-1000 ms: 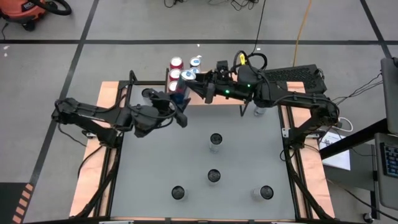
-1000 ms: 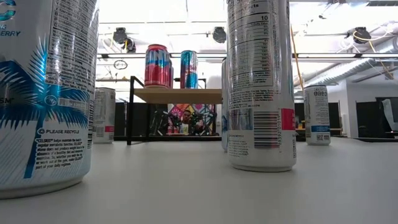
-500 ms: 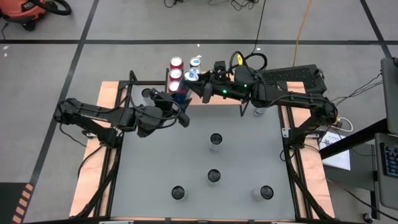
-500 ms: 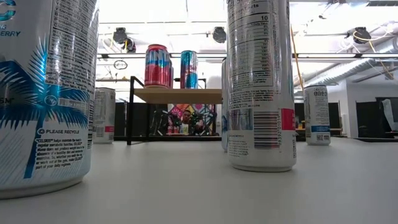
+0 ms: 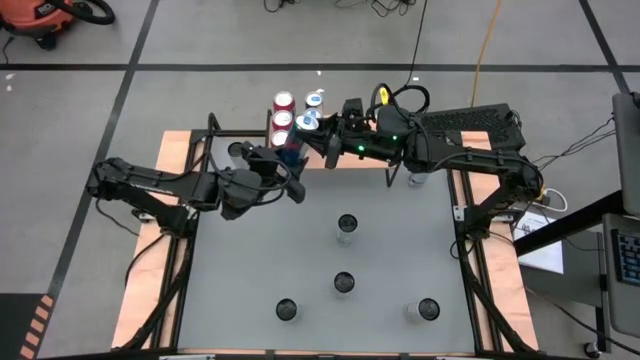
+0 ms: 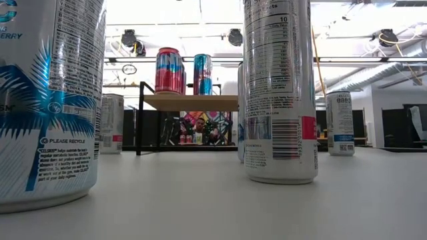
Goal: Place canned beverage on shelf
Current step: Put the blue soda can on the shelf aligned with the other blue soda cans
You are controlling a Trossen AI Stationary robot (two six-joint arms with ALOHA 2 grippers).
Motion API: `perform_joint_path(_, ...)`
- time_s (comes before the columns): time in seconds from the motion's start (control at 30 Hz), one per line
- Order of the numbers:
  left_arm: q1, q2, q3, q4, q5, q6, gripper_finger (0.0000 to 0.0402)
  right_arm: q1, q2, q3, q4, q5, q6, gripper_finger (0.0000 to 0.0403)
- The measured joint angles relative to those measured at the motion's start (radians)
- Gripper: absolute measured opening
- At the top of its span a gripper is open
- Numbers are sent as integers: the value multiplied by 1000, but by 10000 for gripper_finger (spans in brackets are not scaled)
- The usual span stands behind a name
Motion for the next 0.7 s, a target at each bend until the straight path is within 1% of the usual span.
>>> perform_joint_path(0.07,0,0,1,1,1,-27,288,-6,0,0,-7,-1,-9,201)
perform_joint_path(0.2,-2,-1,2,-1,5,-32,327,-30,0,-1,-7,-11,-9,201)
perform_joint_path(0.23,-2,-1,2,-1,5,-32,334,-38,0,-1,-4,-28,-10,201)
perform_joint_path(0.3,-5,-2,2,-1,5,-45,347,-59,0,-1,-3,-80,-15,201)
perform_joint_path(0.37,-16,-12,1,-10,7,-89,355,-82,0,-1,-10,-142,-33,201)
perform_joint_path(0.53,-56,-51,1,-14,7,-187,358,-152,-5,-1,-22,-326,-79,201)
perform_joint_path(0.7,-91,-101,1,-111,7,-302,358,-222,-5,-1,-42,-495,-93,201)
